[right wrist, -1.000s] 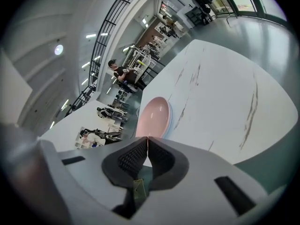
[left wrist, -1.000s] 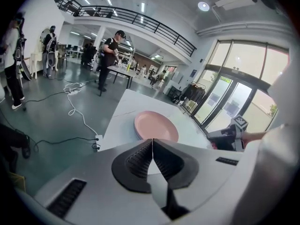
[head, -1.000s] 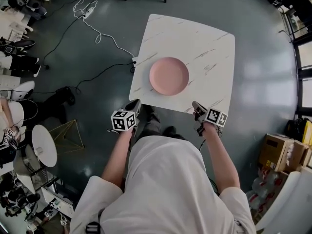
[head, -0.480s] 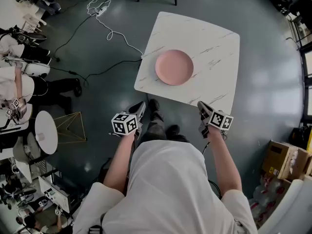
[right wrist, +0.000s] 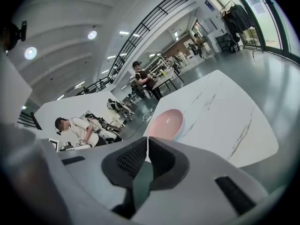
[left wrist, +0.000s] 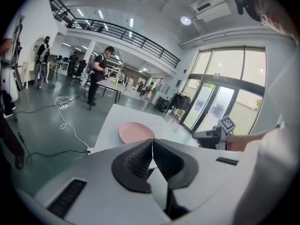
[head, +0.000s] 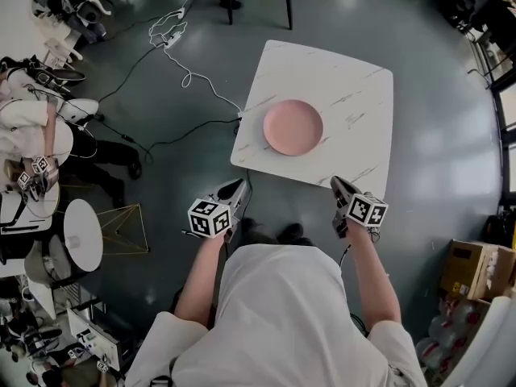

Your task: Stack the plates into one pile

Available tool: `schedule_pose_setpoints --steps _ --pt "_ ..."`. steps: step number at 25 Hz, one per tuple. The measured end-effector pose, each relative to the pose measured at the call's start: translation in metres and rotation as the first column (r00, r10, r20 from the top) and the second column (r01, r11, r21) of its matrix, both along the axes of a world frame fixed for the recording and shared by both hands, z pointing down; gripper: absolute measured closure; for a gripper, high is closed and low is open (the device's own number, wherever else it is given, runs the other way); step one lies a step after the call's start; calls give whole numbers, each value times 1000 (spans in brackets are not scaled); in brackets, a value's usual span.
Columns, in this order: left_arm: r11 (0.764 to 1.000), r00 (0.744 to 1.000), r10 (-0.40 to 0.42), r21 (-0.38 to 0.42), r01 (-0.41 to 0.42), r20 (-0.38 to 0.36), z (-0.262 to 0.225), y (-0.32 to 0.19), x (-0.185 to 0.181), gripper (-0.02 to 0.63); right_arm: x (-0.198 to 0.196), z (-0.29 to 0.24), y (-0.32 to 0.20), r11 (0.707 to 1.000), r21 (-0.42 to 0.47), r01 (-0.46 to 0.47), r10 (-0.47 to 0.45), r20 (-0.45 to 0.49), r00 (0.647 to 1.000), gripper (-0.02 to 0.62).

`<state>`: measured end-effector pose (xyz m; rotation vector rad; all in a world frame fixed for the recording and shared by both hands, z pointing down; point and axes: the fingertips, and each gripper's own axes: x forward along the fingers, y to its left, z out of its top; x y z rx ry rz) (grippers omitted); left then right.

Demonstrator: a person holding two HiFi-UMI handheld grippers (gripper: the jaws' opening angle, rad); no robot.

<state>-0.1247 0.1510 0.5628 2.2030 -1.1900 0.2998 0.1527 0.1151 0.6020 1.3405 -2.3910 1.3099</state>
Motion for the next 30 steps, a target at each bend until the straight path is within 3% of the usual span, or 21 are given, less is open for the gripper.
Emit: schedule_pose_setpoints --steps 4,11,21,30 --pt "999 998 55 1 -55 13 -12 -3 -6 592 -3 -26 -5 995 99 -31 36 -49 998 568" --pt "994 994 99 51 -101 37 -39 -8 -23 592 -23 -80 0 965 261 32 11 -163 986 568" --pt "987 990 139 80 -141 33 -52 -15 -24 592 -4 -96 16 958 286 3 63 -220 974 568" --pt "987 990 138 77 -140 23 -53 -11 -21 592 -1 -100 22 956 294 -7 71 -208 976 568"
